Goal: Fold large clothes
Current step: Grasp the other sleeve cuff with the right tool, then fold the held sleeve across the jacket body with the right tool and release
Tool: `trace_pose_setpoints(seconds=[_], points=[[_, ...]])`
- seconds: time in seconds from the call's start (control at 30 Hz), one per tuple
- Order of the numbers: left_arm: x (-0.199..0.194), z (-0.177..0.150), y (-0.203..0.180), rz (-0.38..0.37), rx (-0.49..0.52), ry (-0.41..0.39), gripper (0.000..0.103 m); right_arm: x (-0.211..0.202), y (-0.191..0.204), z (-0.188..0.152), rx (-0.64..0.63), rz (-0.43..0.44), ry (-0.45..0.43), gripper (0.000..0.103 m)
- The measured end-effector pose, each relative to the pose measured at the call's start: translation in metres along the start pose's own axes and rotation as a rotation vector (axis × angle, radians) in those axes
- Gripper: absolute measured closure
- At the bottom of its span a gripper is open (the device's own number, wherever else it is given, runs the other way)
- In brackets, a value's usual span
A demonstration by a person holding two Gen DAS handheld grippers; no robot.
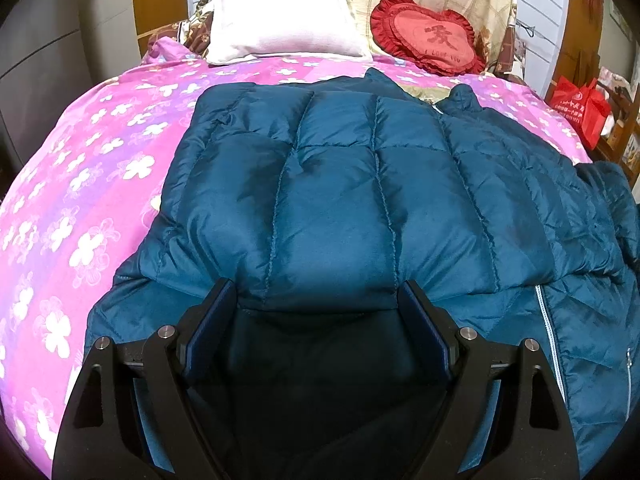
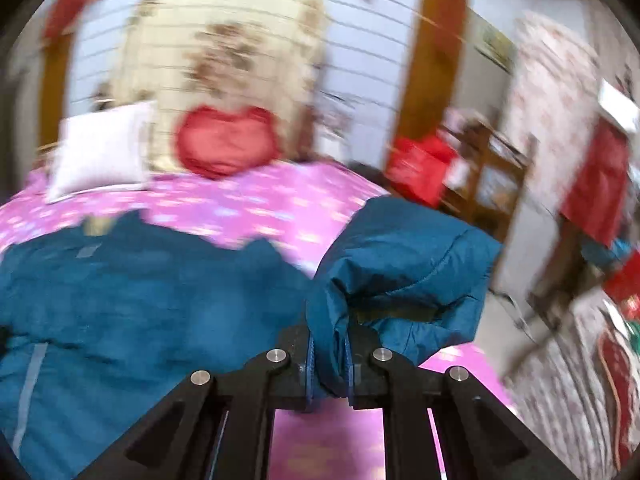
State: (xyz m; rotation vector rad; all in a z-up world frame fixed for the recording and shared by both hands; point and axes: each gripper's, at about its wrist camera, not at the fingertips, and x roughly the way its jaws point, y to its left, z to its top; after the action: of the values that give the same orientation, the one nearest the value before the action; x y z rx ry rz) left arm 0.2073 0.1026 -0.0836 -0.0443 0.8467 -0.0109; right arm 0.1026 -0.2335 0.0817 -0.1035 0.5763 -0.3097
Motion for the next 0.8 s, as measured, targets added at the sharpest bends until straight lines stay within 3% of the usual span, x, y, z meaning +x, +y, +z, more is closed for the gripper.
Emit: trace_pose_setpoints(seconds=[0.1,0.27,0.33,0.37,0.4,0.47,0.5,0.63,0.73,0.8], points=[[-0.001,0.000,0.003,-0.008,-0.016,-0.002,0.020,-0.004,0.096,-0.014,-0.084,0.122,-0.005,0.093],[-0.001,0.000,0.006,-0.018,-0.033,-0.003,0.020,0.001,0.221,-0.055,-0.246,0.327,0.037,0.092],[-0.001,-0.001,0.007,-0.017,-0.032,-0.003,0.020,-0.002,0.250,-0.070,-0.373,0.321,0.042,0.091],[-0.002,-0.001,0.007,-0.015,-0.030,-0.003,0.020,-0.004,0.258,-0.075,-0.414,0.295,0.046,0.080],[-0.001,-0.001,0.007,-0.016,-0.031,-0.002,0.020,-0.006,0.263,-0.080,-0.447,0.263,0.049,0.070],[-0.001,-0.001,0.007,-0.016,-0.031,-0.001,0.019,-0.017,0.259,-0.083,-0.440,0.283,0.024,0.027],[-0.001,-0.001,0.007,-0.017,-0.030,0.002,0.019,-0.025,0.252,-0.084,-0.423,0.306,0.004,0.020],[-0.015,-0.008,0.009,-0.054,-0.042,0.013,0.019,-0.048,0.221,-0.092,-0.375,0.369,0.011,0.016],[-0.046,-0.016,0.003,-0.155,-0.085,-0.008,0.019,-0.067,0.186,-0.106,-0.272,0.361,-0.003,0.016],[-0.067,-0.019,-0.013,-0.227,-0.060,-0.022,0.019,-0.069,0.155,-0.108,-0.135,0.467,0.024,0.016]])
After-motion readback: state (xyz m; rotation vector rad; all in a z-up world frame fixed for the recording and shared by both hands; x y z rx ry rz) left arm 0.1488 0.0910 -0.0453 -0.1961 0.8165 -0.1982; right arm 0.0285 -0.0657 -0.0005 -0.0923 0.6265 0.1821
